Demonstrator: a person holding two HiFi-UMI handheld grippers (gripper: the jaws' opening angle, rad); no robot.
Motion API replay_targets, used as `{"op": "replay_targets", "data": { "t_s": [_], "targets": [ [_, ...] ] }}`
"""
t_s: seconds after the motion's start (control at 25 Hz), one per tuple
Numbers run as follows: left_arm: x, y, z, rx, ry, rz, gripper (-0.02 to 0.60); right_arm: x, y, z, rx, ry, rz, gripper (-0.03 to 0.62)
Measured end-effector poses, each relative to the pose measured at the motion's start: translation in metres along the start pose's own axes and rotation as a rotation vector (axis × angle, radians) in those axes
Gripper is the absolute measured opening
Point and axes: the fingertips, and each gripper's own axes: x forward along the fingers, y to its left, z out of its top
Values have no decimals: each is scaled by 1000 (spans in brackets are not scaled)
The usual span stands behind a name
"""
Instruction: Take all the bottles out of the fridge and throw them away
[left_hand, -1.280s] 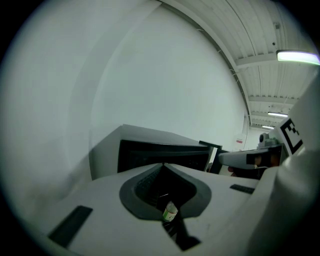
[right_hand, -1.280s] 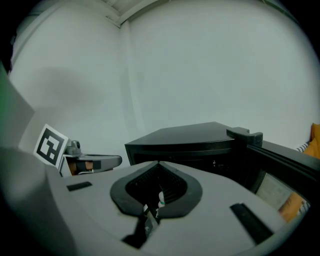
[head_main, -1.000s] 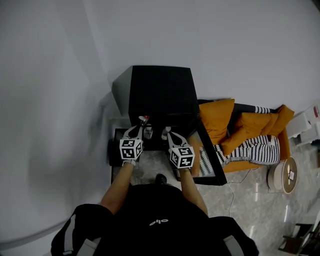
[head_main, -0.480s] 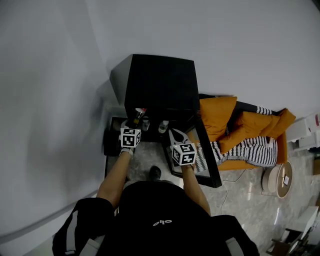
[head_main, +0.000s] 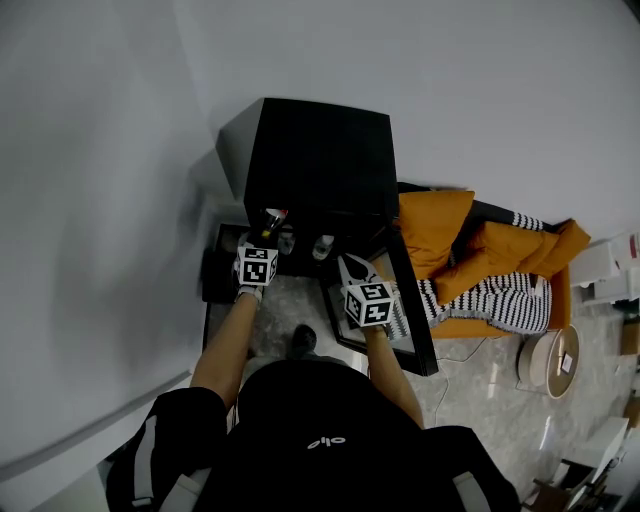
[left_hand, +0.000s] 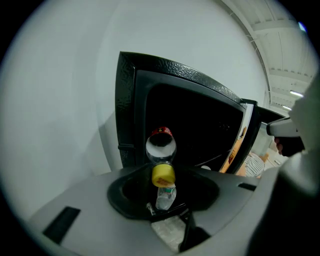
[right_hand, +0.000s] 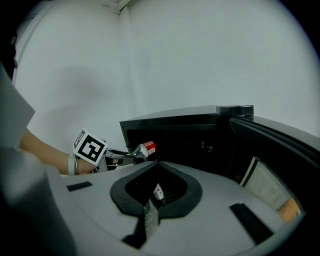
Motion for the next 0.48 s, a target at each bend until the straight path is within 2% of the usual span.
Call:
{"op": "replay_targets", "data": {
  "t_s": [0.24,0.48],
  "targets": [
    [-21,-4,7,-2,-33,-15,141,3,5,0,7,-1,10,9],
    [-58,-20,12,3,-86,-66,140,13,19,4,23,-10,33,9]
  ]
}}
